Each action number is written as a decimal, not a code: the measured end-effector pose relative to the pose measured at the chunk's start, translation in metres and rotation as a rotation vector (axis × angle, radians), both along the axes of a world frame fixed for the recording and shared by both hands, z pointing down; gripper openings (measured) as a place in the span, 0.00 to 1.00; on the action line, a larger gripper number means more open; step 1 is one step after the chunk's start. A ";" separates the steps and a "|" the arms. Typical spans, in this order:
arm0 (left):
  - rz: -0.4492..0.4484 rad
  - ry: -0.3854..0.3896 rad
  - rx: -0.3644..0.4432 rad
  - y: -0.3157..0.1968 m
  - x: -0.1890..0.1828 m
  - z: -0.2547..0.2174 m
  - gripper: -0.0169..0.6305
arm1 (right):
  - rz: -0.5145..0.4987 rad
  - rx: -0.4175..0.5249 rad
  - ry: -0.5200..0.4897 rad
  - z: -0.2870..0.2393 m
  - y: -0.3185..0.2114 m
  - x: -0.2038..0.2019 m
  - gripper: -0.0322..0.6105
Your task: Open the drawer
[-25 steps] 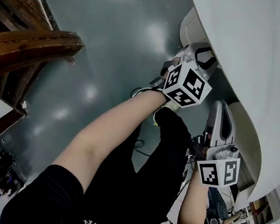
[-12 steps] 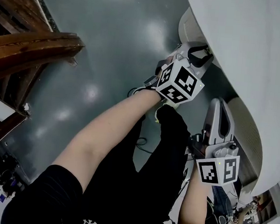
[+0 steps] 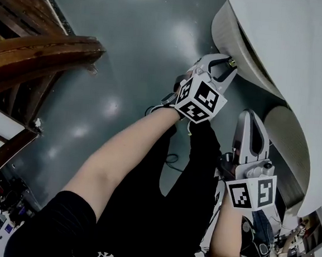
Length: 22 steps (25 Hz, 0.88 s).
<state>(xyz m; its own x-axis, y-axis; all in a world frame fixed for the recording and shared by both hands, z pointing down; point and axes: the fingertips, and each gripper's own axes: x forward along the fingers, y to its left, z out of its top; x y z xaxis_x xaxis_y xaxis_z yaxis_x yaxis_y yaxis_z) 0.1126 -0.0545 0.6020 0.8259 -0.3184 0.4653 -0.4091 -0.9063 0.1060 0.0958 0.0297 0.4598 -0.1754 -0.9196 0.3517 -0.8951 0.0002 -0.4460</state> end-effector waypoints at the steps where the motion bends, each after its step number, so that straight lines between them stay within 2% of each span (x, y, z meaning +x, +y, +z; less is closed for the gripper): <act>1: 0.001 -0.006 -0.004 0.004 -0.005 0.000 0.19 | 0.000 -0.002 -0.001 -0.003 0.002 -0.002 0.07; 22: 0.025 -0.129 -0.072 0.069 -0.099 0.011 0.19 | -0.026 -0.011 -0.009 -0.045 0.024 -0.051 0.07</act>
